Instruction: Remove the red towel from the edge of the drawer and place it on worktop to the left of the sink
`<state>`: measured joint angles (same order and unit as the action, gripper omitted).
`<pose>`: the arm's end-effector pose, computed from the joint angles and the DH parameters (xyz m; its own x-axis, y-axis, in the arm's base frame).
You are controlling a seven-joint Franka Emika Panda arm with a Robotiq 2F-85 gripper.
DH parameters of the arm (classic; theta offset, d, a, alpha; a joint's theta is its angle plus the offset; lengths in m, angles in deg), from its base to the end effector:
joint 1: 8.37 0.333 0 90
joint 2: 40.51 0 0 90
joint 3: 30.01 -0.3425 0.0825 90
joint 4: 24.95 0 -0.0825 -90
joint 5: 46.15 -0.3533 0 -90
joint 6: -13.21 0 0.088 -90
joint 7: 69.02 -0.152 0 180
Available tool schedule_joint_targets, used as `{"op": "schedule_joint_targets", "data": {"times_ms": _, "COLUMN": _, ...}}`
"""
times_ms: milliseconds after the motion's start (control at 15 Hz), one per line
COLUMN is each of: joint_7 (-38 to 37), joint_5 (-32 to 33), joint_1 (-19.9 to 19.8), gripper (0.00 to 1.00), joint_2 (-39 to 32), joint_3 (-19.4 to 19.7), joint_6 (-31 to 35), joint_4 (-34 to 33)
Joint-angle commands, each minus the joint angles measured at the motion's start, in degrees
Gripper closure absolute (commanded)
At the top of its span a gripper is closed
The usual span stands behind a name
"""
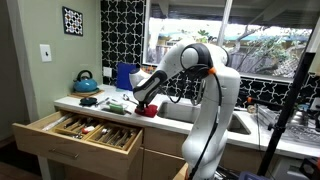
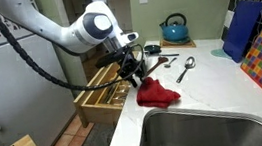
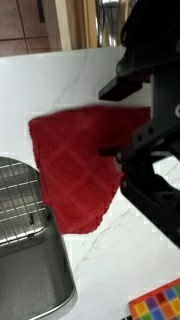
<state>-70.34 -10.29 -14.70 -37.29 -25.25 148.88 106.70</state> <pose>0.4884 -0.1218 0.3911 0.9757 0.2166 0.0321 0.1788 -0.8727 0.4544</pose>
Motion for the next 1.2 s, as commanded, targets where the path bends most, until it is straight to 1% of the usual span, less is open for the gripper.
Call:
{"op": "schedule_joint_targets", "data": {"times_ms": 0, "joint_7": 2.8, "joint_5": -6.6, "joint_1": 0.5, "gripper": 0.17, "joint_2": 2.3, "joint_3": 0.0, "joint_6": -3.0, "joint_4": -2.4}}
{"op": "schedule_joint_targets", "data": {"times_ms": 67, "joint_7": 3.3, "joint_5": -8.3, "joint_1": 0.6, "gripper": 0.08, "joint_2": 2.9, "joint_3": -0.1, "joint_6": -3.6, "joint_4": -3.5}}
{"op": "schedule_joint_targets", "data": {"times_ms": 133, "joint_7": 3.0, "joint_5": -9.4, "joint_1": 0.6, "gripper": 0.02, "joint_2": 3.6, "joint_3": -0.2, "joint_6": -5.0, "joint_4": -4.7}}
{"op": "schedule_joint_targets", "data": {"times_ms": 200, "joint_7": 1.7, "joint_5": -10.0, "joint_1": 0.5, "gripper": 0.00, "joint_2": 4.3, "joint_3": -0.4, "joint_6": -7.0, "joint_4": -6.3}}
{"op": "schedule_joint_targets", "data": {"times_ms": 333, "joint_7": -0.9, "joint_5": -11.2, "joint_1": 0.3, "gripper": 0.00, "joint_2": 5.8, "joint_3": -0.7, "joint_6": -11.9, "joint_4": -9.8}}
{"op": "schedule_joint_targets", "data": {"times_ms": 667, "joint_7": 0.3, "joint_5": -14.6, "joint_1": 0.2, "gripper": 0.00, "joint_2": 9.4, "joint_3": -0.6, "joint_6": -22.5, "joint_4": -17.8}}
{"op": "schedule_joint_targets", "data": {"times_ms": 1000, "joint_7": 0.6, "joint_5": -17.1, "joint_1": 0.5, "gripper": 0.00, "joint_2": 9.2, "joint_3": -0.6, "joint_6": -32.2, "joint_4": -23.5}}
{"op": "schedule_joint_targets", "data": {"times_ms": 1067, "joint_7": -0.3, "joint_5": -17.1, "joint_1": 0.4, "gripper": 0.00, "joint_2": 8.8, "joint_3": -0.8, "joint_6": -33.8, "joint_4": -24.2}}
{"op": "schedule_joint_targets", "data": {"times_ms": 1133, "joint_7": 0.2, "joint_5": -15.5, "joint_1": 0.4, "gripper": 0.00, "joint_2": 9.8, "joint_3": -0.7, "joint_6": -30.6, "joint_4": -22.5}}
